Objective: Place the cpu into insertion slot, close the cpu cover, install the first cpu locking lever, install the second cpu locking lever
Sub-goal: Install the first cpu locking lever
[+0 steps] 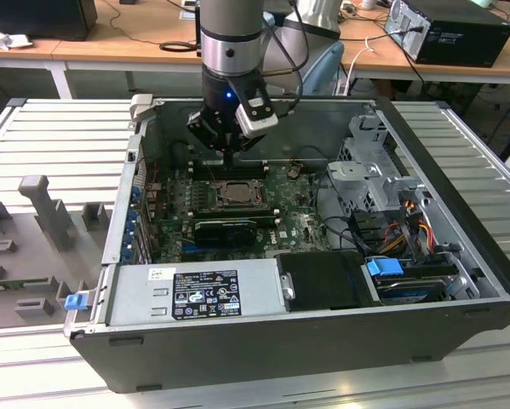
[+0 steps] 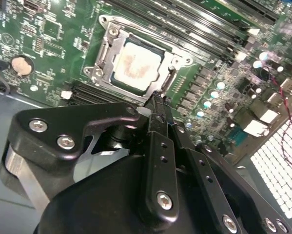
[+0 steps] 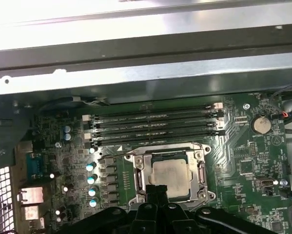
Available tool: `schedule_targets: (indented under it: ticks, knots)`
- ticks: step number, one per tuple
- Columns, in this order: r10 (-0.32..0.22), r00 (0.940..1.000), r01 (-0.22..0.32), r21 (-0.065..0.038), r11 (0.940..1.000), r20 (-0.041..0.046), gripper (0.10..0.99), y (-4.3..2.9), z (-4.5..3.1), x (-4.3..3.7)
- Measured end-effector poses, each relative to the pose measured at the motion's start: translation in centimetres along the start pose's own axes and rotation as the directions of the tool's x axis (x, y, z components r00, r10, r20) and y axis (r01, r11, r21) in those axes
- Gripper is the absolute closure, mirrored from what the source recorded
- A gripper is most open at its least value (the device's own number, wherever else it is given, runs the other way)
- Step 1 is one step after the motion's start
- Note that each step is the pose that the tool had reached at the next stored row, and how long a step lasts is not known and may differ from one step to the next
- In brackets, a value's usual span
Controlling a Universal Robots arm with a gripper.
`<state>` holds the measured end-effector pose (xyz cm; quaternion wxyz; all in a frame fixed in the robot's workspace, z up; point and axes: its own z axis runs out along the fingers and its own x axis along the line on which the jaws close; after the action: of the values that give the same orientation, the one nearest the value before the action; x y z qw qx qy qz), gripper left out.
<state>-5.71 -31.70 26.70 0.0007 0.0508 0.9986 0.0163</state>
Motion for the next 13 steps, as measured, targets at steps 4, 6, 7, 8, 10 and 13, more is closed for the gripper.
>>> schedule_targets:
  ticks: [4,6,7,8,10,13]
  knots:
    - [0.0,1.0,0.0,0.0,1.0,0.0019,0.98,-0.06,0.0,0.59]
    - [0.0,1.0,0.0,0.0,1.0,0.0028,0.98,-0.1,0.0,0.96]
    - [0.0,1.0,0.0,0.0,1.0,0.0034,0.98,-0.12,-0.01,1.14]
    - [0.0,1.0,0.0,0.0,1.0,0.0041,0.98,-0.14,0.0,1.37]
    - [-0.001,1.0,0.001,0.0,1.0,0.0051,0.98,-0.21,-0.01,2.0]
    - [-0.001,1.0,0.001,-0.001,1.0,0.0059,0.98,-0.3,0.01,2.99]
